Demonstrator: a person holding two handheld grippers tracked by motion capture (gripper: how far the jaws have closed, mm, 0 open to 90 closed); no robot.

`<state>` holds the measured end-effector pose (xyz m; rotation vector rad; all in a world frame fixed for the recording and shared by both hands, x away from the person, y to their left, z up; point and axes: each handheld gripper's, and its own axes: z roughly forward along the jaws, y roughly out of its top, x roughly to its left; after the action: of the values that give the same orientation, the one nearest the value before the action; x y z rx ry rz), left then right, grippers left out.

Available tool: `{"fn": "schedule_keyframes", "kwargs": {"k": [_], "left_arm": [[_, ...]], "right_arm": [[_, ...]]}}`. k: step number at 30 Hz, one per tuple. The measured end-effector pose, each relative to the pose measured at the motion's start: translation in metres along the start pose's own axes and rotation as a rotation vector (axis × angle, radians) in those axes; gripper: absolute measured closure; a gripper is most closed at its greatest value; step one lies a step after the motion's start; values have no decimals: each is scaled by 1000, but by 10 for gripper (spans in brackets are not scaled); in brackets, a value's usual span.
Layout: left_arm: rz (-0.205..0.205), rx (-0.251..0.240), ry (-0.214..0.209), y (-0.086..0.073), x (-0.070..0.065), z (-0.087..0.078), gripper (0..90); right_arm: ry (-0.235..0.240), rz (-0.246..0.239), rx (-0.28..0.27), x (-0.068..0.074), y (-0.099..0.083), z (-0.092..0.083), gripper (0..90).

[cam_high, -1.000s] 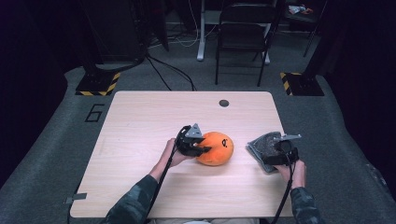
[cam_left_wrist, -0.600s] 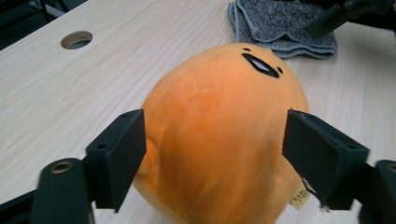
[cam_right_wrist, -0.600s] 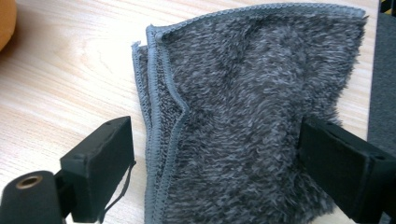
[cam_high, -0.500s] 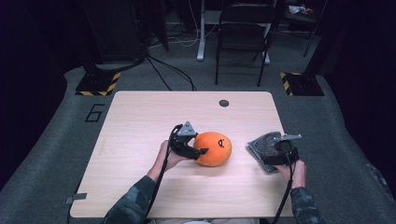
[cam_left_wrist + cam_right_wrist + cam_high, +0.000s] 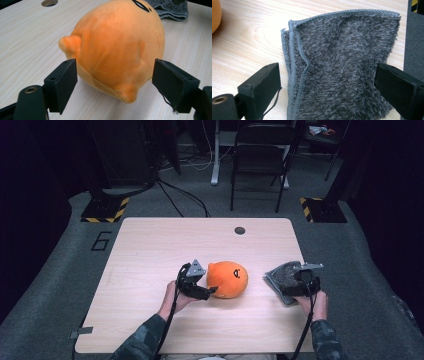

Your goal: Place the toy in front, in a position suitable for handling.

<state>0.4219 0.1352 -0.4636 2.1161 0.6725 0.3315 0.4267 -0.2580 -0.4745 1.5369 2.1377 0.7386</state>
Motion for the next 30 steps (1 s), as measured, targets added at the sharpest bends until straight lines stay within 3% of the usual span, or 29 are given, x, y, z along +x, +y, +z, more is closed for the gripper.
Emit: {"fn": "schedule_keyframes", "kwargs": {"k": [3,7,12,16,23,30], "left_arm": [[-15,21,-1,-7,-5,1,246],[5,63,10,-8,-9,7,338],[-29,61,26,-12,-5,10,469],[-63,56,10,-15,-1,10,532],[-33,58,15,-13,-5,11,519],[-28,64,19,-12,-7,11,648]], "right_arm": [[2,-2,-2,0,0,1,41],[1,-7,-2,0,0,3,25],[-1,0,5,-3,-2,6,8],[-4,8,10,-6,-1,11,0],[7,8,3,-8,1,20,0],[-1,13,16,-14,3,33,0]]}}
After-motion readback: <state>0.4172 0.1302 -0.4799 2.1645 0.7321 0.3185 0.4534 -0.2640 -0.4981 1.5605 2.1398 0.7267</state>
